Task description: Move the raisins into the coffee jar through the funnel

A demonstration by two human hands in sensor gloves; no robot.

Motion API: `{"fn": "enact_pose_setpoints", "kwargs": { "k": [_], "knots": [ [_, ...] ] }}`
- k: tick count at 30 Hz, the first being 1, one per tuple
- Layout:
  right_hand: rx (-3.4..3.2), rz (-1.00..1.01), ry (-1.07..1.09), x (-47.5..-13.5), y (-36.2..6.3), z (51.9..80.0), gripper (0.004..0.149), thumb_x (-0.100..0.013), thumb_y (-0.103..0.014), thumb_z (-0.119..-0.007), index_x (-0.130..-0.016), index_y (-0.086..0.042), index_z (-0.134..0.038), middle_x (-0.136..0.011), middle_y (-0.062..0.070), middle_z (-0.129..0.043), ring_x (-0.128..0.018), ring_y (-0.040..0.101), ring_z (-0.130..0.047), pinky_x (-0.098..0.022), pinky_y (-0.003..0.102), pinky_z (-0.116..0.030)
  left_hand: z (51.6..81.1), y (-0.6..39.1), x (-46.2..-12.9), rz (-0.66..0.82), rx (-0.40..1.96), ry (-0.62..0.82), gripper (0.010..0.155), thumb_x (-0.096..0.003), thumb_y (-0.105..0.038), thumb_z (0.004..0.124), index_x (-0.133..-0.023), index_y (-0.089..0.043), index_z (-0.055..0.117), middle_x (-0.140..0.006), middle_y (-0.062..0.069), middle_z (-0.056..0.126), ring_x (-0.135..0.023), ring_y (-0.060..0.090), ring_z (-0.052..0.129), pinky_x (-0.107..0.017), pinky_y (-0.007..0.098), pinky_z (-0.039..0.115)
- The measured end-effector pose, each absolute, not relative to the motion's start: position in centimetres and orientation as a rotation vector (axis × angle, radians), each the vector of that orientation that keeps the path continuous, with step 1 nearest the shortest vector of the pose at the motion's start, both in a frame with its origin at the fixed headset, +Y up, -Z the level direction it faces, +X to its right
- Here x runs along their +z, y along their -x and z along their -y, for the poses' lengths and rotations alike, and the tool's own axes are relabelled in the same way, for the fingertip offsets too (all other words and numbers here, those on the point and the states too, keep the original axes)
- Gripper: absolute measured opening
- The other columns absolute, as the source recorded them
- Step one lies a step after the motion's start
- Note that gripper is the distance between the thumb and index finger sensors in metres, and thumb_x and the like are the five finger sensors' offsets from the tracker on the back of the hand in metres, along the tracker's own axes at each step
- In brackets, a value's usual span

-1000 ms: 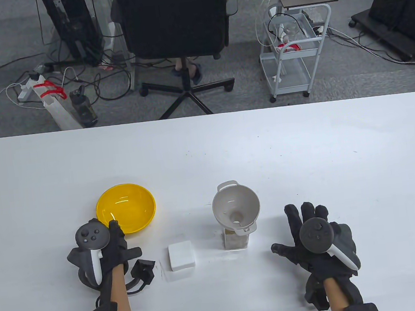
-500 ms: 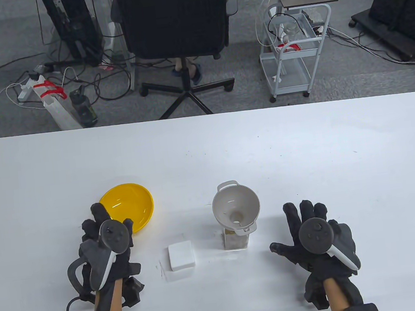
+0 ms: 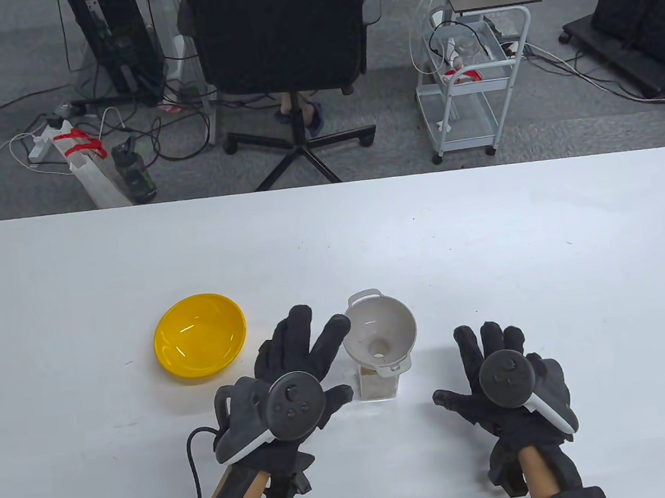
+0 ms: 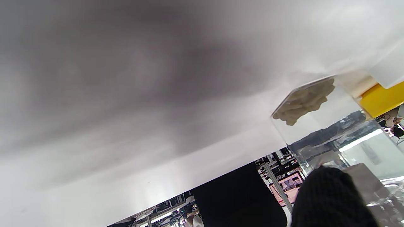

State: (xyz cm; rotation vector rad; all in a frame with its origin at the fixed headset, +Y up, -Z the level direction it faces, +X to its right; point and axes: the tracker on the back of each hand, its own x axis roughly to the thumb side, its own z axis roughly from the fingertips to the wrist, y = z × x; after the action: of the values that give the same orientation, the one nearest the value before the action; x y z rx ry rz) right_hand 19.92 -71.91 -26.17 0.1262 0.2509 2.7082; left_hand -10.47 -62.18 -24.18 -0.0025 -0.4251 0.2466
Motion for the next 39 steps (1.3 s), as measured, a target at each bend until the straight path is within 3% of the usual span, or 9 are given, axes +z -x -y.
{"fn": "enact_pose_setpoints", "kwargs": {
  "k": [8, 16, 22, 30, 39],
  "knots": [
    [2.710, -0.250, -0.143, -26.2, -19.8, 71.9, 0.101, -0.053, -0.065, -0.073, -0.114, -0.023, -0.004, -0.115, 0.029, 0.003, -0.101, 0.061, 0.002, -0.068, 0.082, -0.017, 64.3, 8.8, -25.7, 0.442, 0.256, 0.036, 0.084, -0.0589, -0.047, 0.084, -0.122, -0.042, 0.028, -0.132, 0.027, 0.030, -0.120, 0.049, 0.045, -0.082, 0.068, 0.046],
    [2.706, -0.243, -0.144, -26.2, -19.8, 72.0, 0.101, -0.053, -0.065, -0.073, -0.114, -0.023, -0.004, -0.115, 0.029, 0.003, -0.101, 0.061, 0.002, -0.068, 0.082, -0.017, 64.9, 8.4, -26.2, 0.424, 0.289, -0.030, 0.053, -0.0618, -0.042, 0.080, -0.111, -0.037, 0.060, -0.130, 0.020, 0.047, -0.116, 0.041, 0.061, -0.081, 0.063, 0.053],
    [2.712, -0.236, -0.142, -26.2, -19.8, 72.0, 0.101, -0.053, -0.065, -0.073, -0.114, -0.023, -0.004, -0.115, 0.029, 0.003, -0.101, 0.061, 0.002, -0.068, 0.082, -0.017, 64.9, 8.4, -25.9, 0.428, 0.312, -0.080, 0.048, -0.0621, -0.043, 0.079, -0.107, -0.037, 0.064, -0.129, 0.019, 0.049, -0.115, 0.039, 0.063, -0.081, 0.062, 0.053],
    [2.714, -0.236, -0.138, -26.1, -19.9, 72.0, 0.101, -0.053, -0.065, -0.073, -0.114, -0.023, -0.004, -0.115, 0.029, 0.003, -0.101, 0.061, 0.002, -0.067, 0.082, -0.017, 61.7, 10.3, -24.7, 0.410, 0.412, -0.179, 0.048, -0.0629, -0.044, 0.078, -0.108, -0.037, 0.062, -0.129, 0.019, 0.049, -0.115, 0.040, 0.062, -0.081, 0.063, 0.053],
    [2.719, -0.232, -0.135, -26.1, -19.9, 72.0, 0.101, -0.053, -0.065, -0.073, -0.114, -0.023, -0.004, -0.115, 0.029, 0.003, -0.101, 0.061, 0.002, -0.067, 0.082, -0.017, 58.8, 15.7, -24.0, 0.237, 0.349, -0.261, 0.048, -0.0629, -0.044, 0.079, -0.108, -0.035, 0.064, -0.129, 0.021, 0.051, -0.113, 0.042, 0.063, -0.080, 0.063, 0.054]
  ]
}}
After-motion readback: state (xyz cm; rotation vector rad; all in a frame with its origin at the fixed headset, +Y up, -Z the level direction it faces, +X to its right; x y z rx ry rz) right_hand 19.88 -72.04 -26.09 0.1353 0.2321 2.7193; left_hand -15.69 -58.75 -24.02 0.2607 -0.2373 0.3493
